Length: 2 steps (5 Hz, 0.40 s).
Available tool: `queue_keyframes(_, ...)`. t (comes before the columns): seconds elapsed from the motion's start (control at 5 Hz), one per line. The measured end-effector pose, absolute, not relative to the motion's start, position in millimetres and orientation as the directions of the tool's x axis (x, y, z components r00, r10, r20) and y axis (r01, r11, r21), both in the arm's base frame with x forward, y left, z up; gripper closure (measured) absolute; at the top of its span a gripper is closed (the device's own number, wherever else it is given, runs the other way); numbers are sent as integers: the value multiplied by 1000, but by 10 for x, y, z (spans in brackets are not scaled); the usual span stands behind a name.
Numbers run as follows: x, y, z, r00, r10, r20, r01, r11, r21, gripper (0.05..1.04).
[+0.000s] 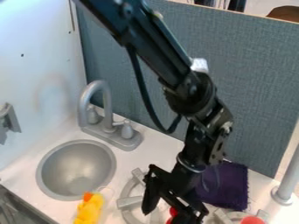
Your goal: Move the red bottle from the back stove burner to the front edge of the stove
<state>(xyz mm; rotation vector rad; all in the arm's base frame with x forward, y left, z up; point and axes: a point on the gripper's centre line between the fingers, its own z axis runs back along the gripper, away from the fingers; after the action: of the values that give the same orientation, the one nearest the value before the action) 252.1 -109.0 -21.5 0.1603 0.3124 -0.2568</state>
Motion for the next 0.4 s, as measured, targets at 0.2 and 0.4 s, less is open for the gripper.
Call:
queue_keyframes(0.2,2541,-1078,150,946,-228,-229,255,962,99,76)
queue_keyframes(0.4,2512,-1062,462,961,-217,-174,227,973,40,80)
